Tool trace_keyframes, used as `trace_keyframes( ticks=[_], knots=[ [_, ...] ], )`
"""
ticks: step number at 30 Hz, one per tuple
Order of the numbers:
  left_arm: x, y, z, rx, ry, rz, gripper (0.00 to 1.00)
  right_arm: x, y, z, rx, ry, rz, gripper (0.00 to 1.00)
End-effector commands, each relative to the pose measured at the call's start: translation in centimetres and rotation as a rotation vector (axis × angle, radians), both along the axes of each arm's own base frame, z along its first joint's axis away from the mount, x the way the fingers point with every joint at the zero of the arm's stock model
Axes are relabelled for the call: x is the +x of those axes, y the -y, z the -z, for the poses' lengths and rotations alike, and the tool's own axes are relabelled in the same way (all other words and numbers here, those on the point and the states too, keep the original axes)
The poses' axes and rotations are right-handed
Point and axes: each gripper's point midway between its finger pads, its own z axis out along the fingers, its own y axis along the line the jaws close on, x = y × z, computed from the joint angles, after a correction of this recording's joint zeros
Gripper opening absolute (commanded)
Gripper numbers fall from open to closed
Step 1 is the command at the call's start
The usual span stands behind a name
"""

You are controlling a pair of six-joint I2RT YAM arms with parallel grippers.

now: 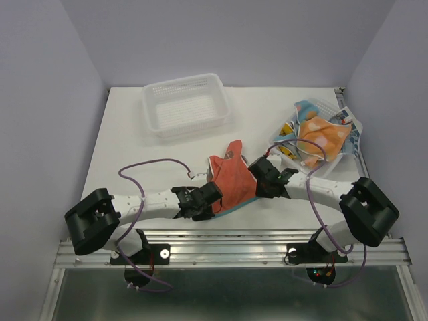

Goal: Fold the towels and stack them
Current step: Flatten out the crumpled towel

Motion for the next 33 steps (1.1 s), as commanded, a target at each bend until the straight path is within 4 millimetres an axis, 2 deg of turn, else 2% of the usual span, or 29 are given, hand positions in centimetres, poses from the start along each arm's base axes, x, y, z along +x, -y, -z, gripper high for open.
trace_keyframes(
  ticks=[1,3,5,7,8,9,11,12,13,16,18,19,21,22,23,24,25,26,27,28,29,30,33],
  knots=[
    [0.8,-0.4,-0.7,-0.006,0.055,-0.025,0.00,-0.8,-1.4,0.4,0.069,-0.034,0.010,0.09],
    [1.3,-0.3,-1.4,-0.016,0.084,-0.035,0.00,-0.7,-1.4,-0.2,0.080,-0.020,0.018,0.01],
    [1.7,-0.3,-2.1,-0.025,0.109,-0.046,0.00,-0.4,-1.4,-1.2,0.096,0.011,0.017,0.01],
    [2.2,-0.3,-3.2,-0.036,0.139,-0.057,0.00,0.1,-1.7,-3.6,0.144,0.077,0.006,0.01],
    [2.7,-0.3,-4.2,-0.049,0.173,-0.069,0.00,0.2,-1.8,-4.6,0.154,0.098,-0.012,0.01],
    [3.1,-0.2,-5.4,-0.058,0.196,-0.071,0.00,0.5,-2.2,-6.7,0.198,0.147,-0.023,0.01],
    [4.1,-0.3,-7.8,-0.090,0.264,-0.092,0.00,0.8,-2.6,-9.3,0.237,0.199,-0.053,0.01],
    [4.4,-0.2,-8.8,-0.105,0.288,-0.093,0.00,0.7,-2.6,-10.0,0.250,0.213,-0.062,0.01],
    [4.9,0.2,-10.5,-0.131,0.321,-0.082,0.00,0.8,-3.0,-12.3,0.300,0.261,-0.081,0.01],
    [5.9,0.9,-15.7,-0.236,0.428,-0.079,0.00,1.0,-3.2,-16.2,0.358,0.344,-0.113,0.01],
    [6.3,0.7,-18.9,-0.285,0.498,-0.072,0.00,0.9,-3.0,-19.3,0.402,0.415,-0.129,0.01],
    [6.6,0.6,-21.7,-0.329,0.552,-0.067,0.00,0.9,-2.9,-22.1,0.440,0.477,-0.136,0.01],
    [6.7,0.4,-24.6,-0.369,0.605,-0.059,0.00,0.8,-2.8,-25.0,0.481,0.540,-0.148,0.01],
    [6.7,0.2,-27.7,-0.428,0.649,-0.061,0.00,0.6,-2.9,-26.7,0.511,0.578,-0.161,0.01],
    [6.7,-0.1,-29.3,-0.437,0.687,-0.040,0.00,0.3,-2.7,-29.2,0.546,0.632,-0.178,0.01],
    [6.6,-0.2,-30.7,-0.459,0.712,-0.034,0.00,-0.1,-2.9,-30.7,0.578,0.656,-0.203,0.01],
    [6.4,-0.5,-33.3,-0.503,0.748,-0.031,0.00,-0.5,-2.9,-32.1,0.602,0.680,-0.221,0.01],
    [6.1,-0.7,-34.9,-0.536,0.769,-0.019,0.00,-0.8,-3.1,-33.4,0.623,0.704,-0.243,0.01],
    [5.8,-0.9,-36.1,-0.557,0.784,-0.007,0.00,-1.3,-3.0,-35.9,0.662,0.746,-0.264,0.01],
    [5.1,-1.1,-38.3,-0.600,0.814,0.026,0.00,-2.2,-3.3,-38.4,0.707,0.778,-0.315,0.01],
    [4.8,-1.2,-39.3,-0.625,0.826,0.042,0.00,-2.5,-3.7,-38.4,0.716,0.772,-0.341,0.01],
    [4.4,-1.2,-40.5,-0.646,0.849,0.069,0.00,-3.2,-3.8,-40.4,0.751,0.799,-0.371,0.01],
    [2.3,-1.3,-43.9,-0.761,0.875,0.159,0.00,-5.6,-4.9,-44.0,0.849,0.820,-0.508,0.01]
  ],
)
